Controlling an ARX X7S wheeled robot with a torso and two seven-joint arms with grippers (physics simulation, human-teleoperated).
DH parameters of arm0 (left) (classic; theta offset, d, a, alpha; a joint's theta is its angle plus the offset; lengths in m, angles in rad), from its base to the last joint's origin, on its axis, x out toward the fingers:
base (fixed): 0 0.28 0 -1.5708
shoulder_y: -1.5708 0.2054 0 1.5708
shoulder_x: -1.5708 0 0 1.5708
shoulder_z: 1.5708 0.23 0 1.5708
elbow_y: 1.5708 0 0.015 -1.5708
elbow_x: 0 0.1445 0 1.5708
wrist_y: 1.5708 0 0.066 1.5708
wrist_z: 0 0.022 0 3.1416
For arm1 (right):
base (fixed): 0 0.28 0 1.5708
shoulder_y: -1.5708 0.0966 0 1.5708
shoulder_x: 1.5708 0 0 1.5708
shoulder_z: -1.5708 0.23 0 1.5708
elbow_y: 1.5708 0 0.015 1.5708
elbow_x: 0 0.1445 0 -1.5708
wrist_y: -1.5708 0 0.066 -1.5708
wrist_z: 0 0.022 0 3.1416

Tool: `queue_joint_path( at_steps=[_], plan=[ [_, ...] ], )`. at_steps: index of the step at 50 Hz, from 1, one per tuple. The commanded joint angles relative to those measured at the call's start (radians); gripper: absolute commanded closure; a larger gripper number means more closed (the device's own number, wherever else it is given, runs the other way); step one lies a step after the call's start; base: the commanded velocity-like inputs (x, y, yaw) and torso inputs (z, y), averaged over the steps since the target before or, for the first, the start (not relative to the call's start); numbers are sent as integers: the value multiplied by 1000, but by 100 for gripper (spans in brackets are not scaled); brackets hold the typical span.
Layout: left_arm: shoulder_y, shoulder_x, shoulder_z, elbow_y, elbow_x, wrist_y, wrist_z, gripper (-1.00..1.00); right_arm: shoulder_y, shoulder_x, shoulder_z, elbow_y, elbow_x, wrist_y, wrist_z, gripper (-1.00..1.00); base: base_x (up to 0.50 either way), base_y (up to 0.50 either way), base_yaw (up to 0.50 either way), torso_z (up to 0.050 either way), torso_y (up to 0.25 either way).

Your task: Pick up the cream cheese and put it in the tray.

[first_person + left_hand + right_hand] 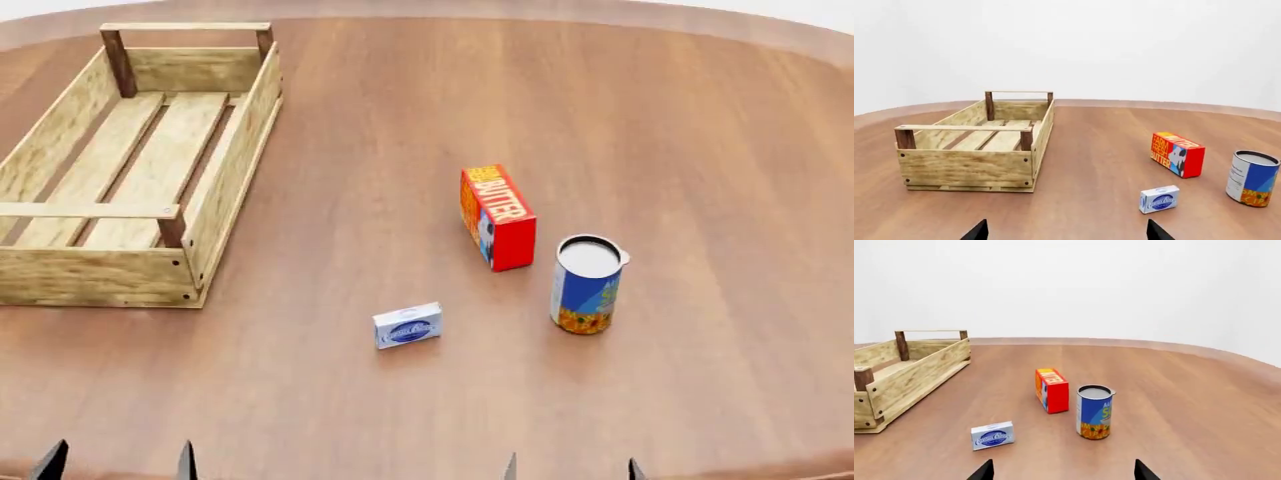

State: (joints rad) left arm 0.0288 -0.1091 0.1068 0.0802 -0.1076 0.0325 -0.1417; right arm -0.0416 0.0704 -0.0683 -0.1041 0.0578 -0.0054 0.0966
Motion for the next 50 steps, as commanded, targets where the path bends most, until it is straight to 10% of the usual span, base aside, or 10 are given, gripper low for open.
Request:
queue_joint_path(
  at_steps=[1, 50],
  plan=[
    [78, -20, -1, 187, 41, 54, -74, -100, -86, 24, -11, -175, -20, -34, 50, -100, 0, 0, 0, 0, 0],
    [205, -90, 11, 436, 77, 191, -143, -100, -202, 92, 1, -375, 44, -180, 122, -100, 0, 0, 0, 0, 0]
  ],
)
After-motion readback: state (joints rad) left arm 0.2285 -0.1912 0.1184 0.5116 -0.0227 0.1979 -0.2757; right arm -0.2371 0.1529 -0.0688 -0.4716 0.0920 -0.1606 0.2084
